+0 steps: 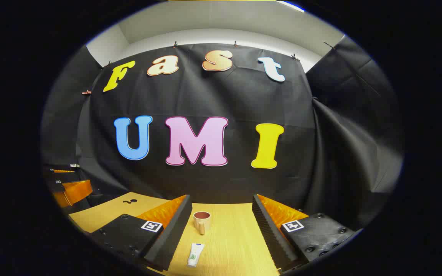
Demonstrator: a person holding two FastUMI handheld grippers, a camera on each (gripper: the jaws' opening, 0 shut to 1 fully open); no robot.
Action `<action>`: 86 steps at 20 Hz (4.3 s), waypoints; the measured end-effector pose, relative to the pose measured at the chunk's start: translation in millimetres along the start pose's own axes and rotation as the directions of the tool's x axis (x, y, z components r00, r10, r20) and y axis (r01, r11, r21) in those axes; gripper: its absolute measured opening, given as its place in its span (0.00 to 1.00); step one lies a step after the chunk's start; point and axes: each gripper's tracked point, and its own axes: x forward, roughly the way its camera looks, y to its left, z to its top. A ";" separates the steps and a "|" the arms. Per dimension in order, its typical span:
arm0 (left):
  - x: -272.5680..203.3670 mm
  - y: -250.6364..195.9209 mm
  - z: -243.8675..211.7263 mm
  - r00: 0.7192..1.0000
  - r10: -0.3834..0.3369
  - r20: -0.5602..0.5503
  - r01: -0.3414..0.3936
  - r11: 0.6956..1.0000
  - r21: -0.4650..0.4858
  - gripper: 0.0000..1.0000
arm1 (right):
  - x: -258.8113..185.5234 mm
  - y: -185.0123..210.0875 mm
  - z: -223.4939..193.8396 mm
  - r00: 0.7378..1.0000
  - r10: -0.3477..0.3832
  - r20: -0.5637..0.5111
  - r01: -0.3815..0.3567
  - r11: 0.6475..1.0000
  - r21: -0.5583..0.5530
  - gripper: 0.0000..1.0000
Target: Put the toothbrush and toothpaste on the desktop into the cup, then pick up the cup and place it on the coaster on the desktop.
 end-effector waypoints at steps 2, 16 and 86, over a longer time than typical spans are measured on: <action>2.4 2.6 -2.8 1.000 0.000 -0.008 0.000 1.000 -0.001 0.97 | 1.3 0.8 -2.1 1.000 0.005 -0.004 -0.005 1.000 0.001 0.97; 6.7 -0.3 -16.2 0.998 -0.018 -0.056 0.017 1.000 -0.017 0.97 | 3.4 15.8 -21.5 0.997 0.045 -0.065 -0.046 0.999 -0.012 0.97; 70.0 2.7 -326.1 0.495 -0.013 -0.869 -0.095 0.993 -0.069 0.97 | 51.2 83.8 -379.3 0.325 0.246 -0.913 -0.176 0.965 0.197 0.32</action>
